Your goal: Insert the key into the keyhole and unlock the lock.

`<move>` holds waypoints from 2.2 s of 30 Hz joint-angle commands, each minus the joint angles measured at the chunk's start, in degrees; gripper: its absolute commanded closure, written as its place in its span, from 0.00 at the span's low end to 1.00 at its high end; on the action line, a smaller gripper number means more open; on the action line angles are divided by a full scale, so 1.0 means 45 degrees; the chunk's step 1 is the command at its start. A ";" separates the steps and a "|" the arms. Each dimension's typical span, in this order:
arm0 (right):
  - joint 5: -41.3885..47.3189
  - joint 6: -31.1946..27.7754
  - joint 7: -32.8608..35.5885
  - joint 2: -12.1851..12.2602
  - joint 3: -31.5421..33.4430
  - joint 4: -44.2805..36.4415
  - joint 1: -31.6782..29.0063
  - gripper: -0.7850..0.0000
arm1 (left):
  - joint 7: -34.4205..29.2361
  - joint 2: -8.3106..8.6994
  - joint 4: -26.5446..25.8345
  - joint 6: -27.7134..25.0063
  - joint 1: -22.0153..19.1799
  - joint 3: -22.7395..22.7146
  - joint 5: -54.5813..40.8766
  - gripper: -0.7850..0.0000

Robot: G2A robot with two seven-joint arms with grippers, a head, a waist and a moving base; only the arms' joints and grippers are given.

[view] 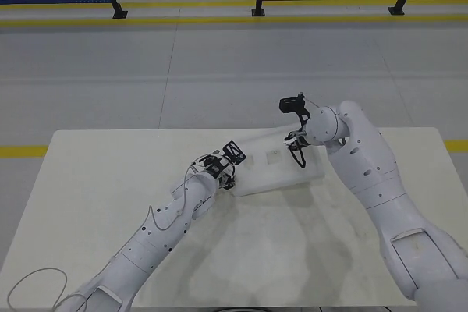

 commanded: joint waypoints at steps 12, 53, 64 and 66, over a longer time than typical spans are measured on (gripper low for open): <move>0.0208 0.0062 0.0000 0.0044 0.0299 -0.0219 0.0091 1.00 | -0.0002 -0.0093 0.0098 -0.0102 -0.0048 -0.0112 0.0085 0.00; -0.0569 -0.0670 0.1046 -0.0420 -0.1164 0.0989 0.1496 1.00 | 0.0136 -0.0243 -0.0352 -0.0259 0.0227 -0.0706 0.0282 0.00; -0.0381 -0.0648 0.1139 -0.0403 -0.0987 0.0556 0.1333 1.00 | 0.0158 -0.0296 -0.0261 -0.0285 0.0233 -0.0788 0.0288 0.00; -0.0347 -0.0609 0.1158 -0.0406 -0.0971 0.0436 0.1303 1.00 | 0.0135 -0.0304 -0.0259 -0.0290 0.0239 -0.0804 0.0286 0.00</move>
